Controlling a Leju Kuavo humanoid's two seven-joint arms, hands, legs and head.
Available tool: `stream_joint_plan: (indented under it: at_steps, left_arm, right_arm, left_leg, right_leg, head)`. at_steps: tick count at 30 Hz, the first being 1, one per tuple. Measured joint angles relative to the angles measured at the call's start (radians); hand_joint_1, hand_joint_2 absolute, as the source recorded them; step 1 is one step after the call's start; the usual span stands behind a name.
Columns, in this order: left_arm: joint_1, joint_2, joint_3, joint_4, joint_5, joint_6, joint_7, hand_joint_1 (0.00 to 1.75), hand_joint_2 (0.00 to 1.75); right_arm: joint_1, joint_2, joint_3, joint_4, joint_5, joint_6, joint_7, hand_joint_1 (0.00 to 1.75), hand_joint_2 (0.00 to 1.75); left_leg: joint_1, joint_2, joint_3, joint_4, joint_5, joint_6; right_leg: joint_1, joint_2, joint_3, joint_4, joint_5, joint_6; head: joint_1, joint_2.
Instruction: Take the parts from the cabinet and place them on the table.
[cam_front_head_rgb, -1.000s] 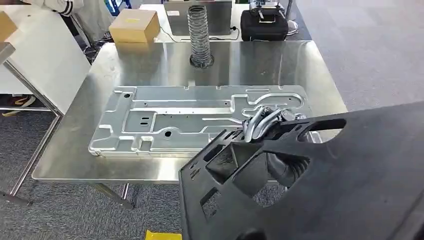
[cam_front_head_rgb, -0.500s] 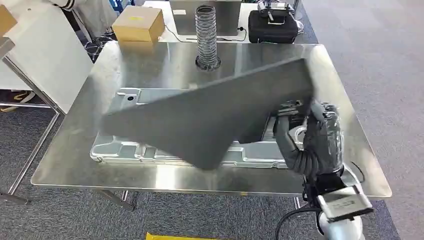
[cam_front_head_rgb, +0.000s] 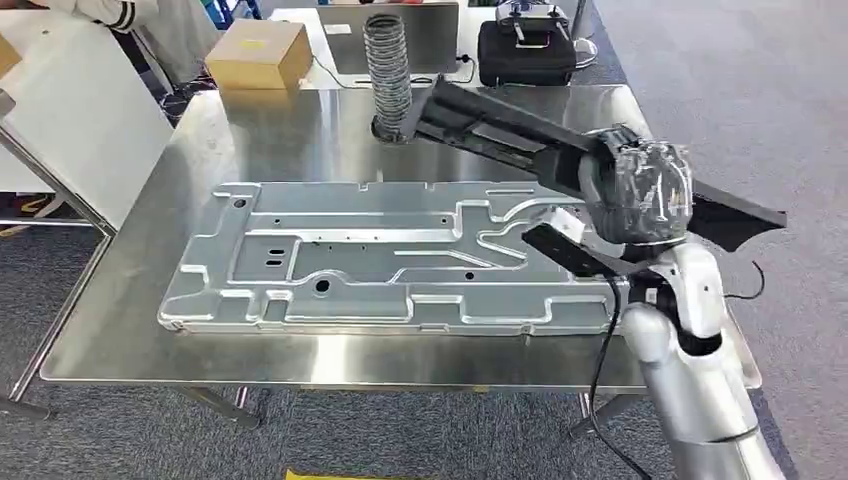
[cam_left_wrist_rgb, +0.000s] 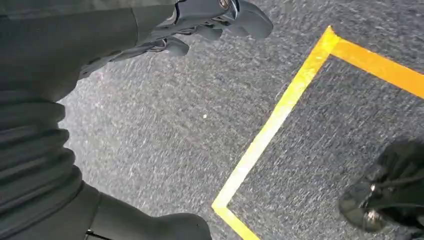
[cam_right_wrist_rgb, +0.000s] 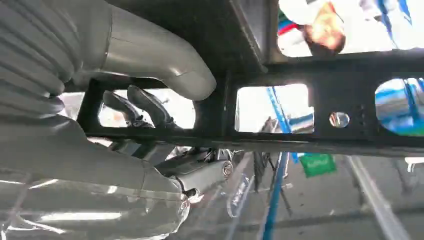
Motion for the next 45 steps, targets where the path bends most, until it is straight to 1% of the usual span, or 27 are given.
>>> stream_joint_plan:
  at_steps: [1,4,6,9,10,11,12,14,15,16,19,21,24,26,27,28,30,31,33,34,36,37,39,40,41,43,45]
  left_arm:
    - [-0.002,0.003,-0.004,0.000,0.000,-0.010,-0.003,0.00,1.75]
    - [-0.011,0.007,-0.021,0.000,0.000,-0.025,-0.011,0.00,1.75]
    - [-0.016,0.005,-0.031,-0.001,0.000,-0.031,-0.019,0.00,1.75]
    - [-0.025,0.004,-0.046,-0.001,0.000,-0.031,-0.022,0.00,1.75]
    - [-0.026,0.004,-0.047,-0.001,0.000,-0.031,-0.023,0.00,1.75]
    - [-0.026,0.003,-0.051,-0.001,0.000,-0.031,-0.025,0.00,1.75]
    - [-0.026,0.002,-0.055,-0.001,0.000,-0.031,-0.028,0.00,1.75]
    - [-0.025,0.001,-0.064,-0.001,0.000,-0.031,-0.031,0.00,1.75]
    - [-0.025,0.002,-0.067,-0.001,0.000,-0.031,-0.033,0.00,1.75]
    - [-0.026,0.002,-0.071,-0.001,0.000,-0.031,-0.036,0.00,1.75]
    - [-0.026,0.002,-0.081,-0.001,0.000,-0.037,-0.043,0.00,1.75]
    - [-0.026,0.003,-0.092,-0.001,0.000,-0.039,-0.049,0.00,1.75]
    - [-0.027,0.004,-0.102,-0.001,0.000,-0.046,-0.059,0.00,1.75]
    - [-0.025,0.003,-0.112,-0.001,0.000,-0.050,-0.064,0.00,1.75]
    - [-0.024,0.003,-0.117,-0.001,0.000,-0.052,-0.066,0.00,1.75]
    - [-0.023,0.004,-0.119,-0.001,0.000,-0.053,-0.068,0.00,1.75]
    - [-0.024,0.006,-0.121,-0.001,0.000,-0.055,-0.070,0.00,1.75]
    - [-0.024,0.006,-0.121,-0.001,0.000,-0.055,-0.070,0.00,1.75]
    - [-0.025,0.006,-0.122,-0.001,0.000,-0.054,-0.069,0.00,1.75]
    - [-0.024,0.006,-0.122,-0.001,0.000,-0.052,-0.066,0.00,0.00]
    - [-0.027,0.006,-0.122,-0.001,0.000,-0.049,-0.067,0.00,0.00]
    - [-0.028,0.006,-0.122,-0.001,0.000,-0.049,-0.071,0.00,0.00]
    - [-0.027,0.006,-0.122,-0.001,0.000,-0.049,-0.073,0.00,0.00]
    - [-0.027,0.005,-0.122,-0.001,0.000,-0.048,-0.073,0.00,0.00]
    - [-0.027,0.005,-0.122,-0.001,0.000,-0.046,-0.073,0.00,0.00]
    - [-0.026,0.006,-0.122,-0.001,0.000,-0.044,-0.071,0.00,0.00]
    - [-0.027,0.005,-0.122,-0.001,0.000,-0.039,-0.070,0.00,0.00]
  right_arm:
    - [-0.030,0.013,0.026,0.044,0.042,0.010,0.013,1.75,1.75]
    - [-0.085,0.054,0.123,0.173,0.117,0.024,0.031,1.75,1.75]
    - [-0.132,0.090,0.192,0.282,0.148,0.027,0.035,1.75,1.75]
    - [-0.183,0.134,0.271,0.415,0.162,0.022,0.039,1.75,1.75]
    - [-0.189,0.149,0.293,0.453,0.162,0.022,0.037,1.75,1.75]
    - [-0.193,0.164,0.311,0.486,0.161,0.021,0.037,1.75,1.75]
    - [-0.198,0.178,0.325,0.516,0.161,0.021,0.038,1.75,1.75]
    - [-0.214,0.198,0.345,0.562,0.161,0.020,0.043,1.75,1.75]
    - [-0.223,0.208,0.353,0.579,0.161,0.018,0.044,1.75,1.75]
    - [-0.234,0.215,0.362,0.600,0.160,0.010,0.047,1.75,1.75]
    - [-0.243,0.234,0.379,0.652,0.158,-0.012,0.059,1.75,1.75]
    - [-0.245,0.241,0.385,0.678,0.159,-0.026,0.061,1.75,1.75]
    - [-0.259,0.256,0.394,0.733,0.164,-0.057,0.068,1.75,1.75]
    - [-0.258,0.260,0.398,0.773,0.172,-0.066,0.070,1.75,1.75]
    - [-0.258,0.263,0.399,0.793,0.177,-0.080,0.070,0.00,0.00]
    - [-0.261,0.266,0.399,0.805,0.178,-0.087,0.071,0.00,0.00]
    - [-0.264,0.272,0.398,0.834,0.178,-0.096,0.071,0.00,0.00]
    - [-0.269,0.273,0.398,0.846,0.178,-0.104,0.070,0.00,0.00]
    - [-0.279,0.279,0.398,0.864,0.178,-0.111,0.066,0.00,0.00]
    - [-0.282,0.280,0.396,0.870,0.178,-0.113,0.062,0.00,0.00]
    - [-0.282,0.283,0.391,0.882,0.175,-0.114,0.054,0.00,0.00]
    - [-0.283,0.284,0.389,0.887,0.174,-0.114,0.049,0.00,0.00]
    - [-0.280,0.287,0.388,0.895,0.169,-0.112,0.041,0.00,0.00]
    - [-0.276,0.288,0.388,0.899,0.164,-0.110,0.036,0.00,0.00]
    - [-0.273,0.289,0.387,0.902,0.159,-0.105,0.032,0.00,0.00]
    - [-0.274,0.293,0.382,0.903,0.141,-0.099,0.018,0.00,0.00]
    - [-0.276,0.299,0.371,0.901,0.114,-0.088,0.003,0.00,0.00]
  left_leg:
    - [-0.001,0.001,0.007,-0.016,-0.006,0.004]
    - [-0.007,0.001,0.008,-0.020,-0.005,0.009]
    - [0.006,0.003,0.024,-0.048,0.008,0.016]
    - [0.007,0.004,0.024,-0.049,0.008,0.022]
    - [0.008,0.003,0.024,-0.048,0.007,0.021]
    - [0.009,0.001,0.025,-0.047,0.006,0.020]
    - [0.011,-0.002,0.026,-0.044,0.003,0.017]
    - [0.015,-0.005,0.028,-0.030,-0.009,0.008]
    - [0.015,-0.005,0.025,-0.021,-0.016,0.002]
    - [0.009,-0.005,0.019,-0.014,-0.021,-0.005]
    - [0.013,-0.003,0.019,-0.020,-0.020,-0.020]
    - [0.017,-0.002,0.017,-0.008,-0.034,-0.030]
    - [0.018,-0.001,-0.080,0.204,-0.141,-0.039]
    - [0.019,-0.001,-0.139,0.308,-0.162,-0.041]
    - [0.021,-0.001,-0.135,0.286,-0.136,-0.042]
    - [0.022,-0.001,-0.109,0.224,-0.094,-0.042]
    - [0.027,0.000,-0.021,0.034,0.004,-0.041]
    - [0.023,-0.002,-0.004,0.002,-0.005,-0.041]
    - [0.020,-0.002,-0.001,-0.007,-0.009,-0.026]
    - [0.018,-0.002,-0.001,-0.005,-0.011,-0.018]
    - [0.024,-0.001,0.003,-0.013,-0.004,-0.001]
    - [0.022,-0.001,0.003,-0.014,-0.003,0.007]
    - [0.018,0.001,0.001,-0.013,-0.003,0.014]
    - [0.015,0.001,0.000,-0.013,-0.003,0.015]
    - [0.012,0.001,0.000,-0.012,-0.003,0.016]
    - [0.008,0.001,0.002,-0.012,-0.003,0.016]
    - [0.003,0.001,0.005,-0.012,-0.003,0.016]
  right_leg:
    - [0.007,0.006,-0.004,0.003,0.001,0.005]
    - [0.000,0.007,-0.008,-0.003,0.005,0.020]
    - [0.002,0.000,-0.012,0.016,-0.013,0.032]
    - [-0.006,0.000,-0.118,0.234,-0.116,0.042]
    - [-0.009,0.000,-0.153,0.300,-0.134,0.046]
    - [-0.013,-0.001,-0.169,0.320,-0.125,0.049]
    - [-0.017,-0.002,-0.157,0.284,-0.090,0.052]
    - [-0.023,-0.004,-0.083,0.114,0.009,0.054]
    - [-0.024,-0.007,-0.053,0.035,0.036,0.052]
    - [-0.015,-0.006,-0.046,0.022,0.019,0.048]
    - [-0.011,-0.002,-0.049,0.019,0.021,0.027]
    - [-0.019,-0.003,-0.041,0.006,0.026,0.015]
    - [-0.018,-0.003,-0.037,0.005,0.023,0.005]
    - [-0.018,-0.003,-0.036,0.005,0.022,0.005]
    - [-0.019,-0.002,-0.034,0.006,0.021,0.007]
    - [-0.020,-0.001,-0.031,0.006,0.019,0.009]
    - [-0.022,0.002,-0.021,0.007,0.011,0.021]
    - [-0.016,0.003,-0.022,0.010,0.008,0.026]
    - [-0.014,0.008,-0.024,0.009,0.012,0.036]
    - [-0.014,0.008,-0.020,0.005,0.013,0.043]
    - [-0.018,0.005,-0.019,0.013,0.001,0.055]
    - [-0.018,0.001,-0.037,0.052,-0.027,0.056]
    - [-0.017,0.001,-0.117,0.225,-0.115,0.059]
    - [-0.016,0.001,-0.152,0.301,-0.141,0.059]
    - [-0.014,0.001,-0.171,0.340,-0.144,0.057]
    - [-0.010,0.001,-0.137,0.269,-0.088,0.046]
    - [-0.001,0.001,-0.038,0.072,-0.003,0.024]
  head:
    - [0.002,0.000]
    - [-0.001,0.000]
    - [0.001,0.000]
    - [0.001,0.000]
    - [0.002,0.000]
    - [0.002,0.000]
    - [0.002,0.000]
    - [0.002,0.000]
    - [0.003,0.000]
    - [0.004,0.000]
    - [0.004,0.000]
    - [0.003,0.000]
    - [-0.006,0.000]
    - [-0.005,0.000]
    - [-0.005,0.000]
    - [-0.005,0.000]
    - [-0.006,0.000]
    - [-0.006,0.000]
    - [-0.004,0.000]
    - [-0.006,0.000]
    - [-0.005,0.000]
    - [-0.002,0.000]
    - [-0.003,0.000]
    - [-0.003,0.000]
    - [-0.002,0.000]
    - [-0.001,0.000]
    - [0.000,0.000]
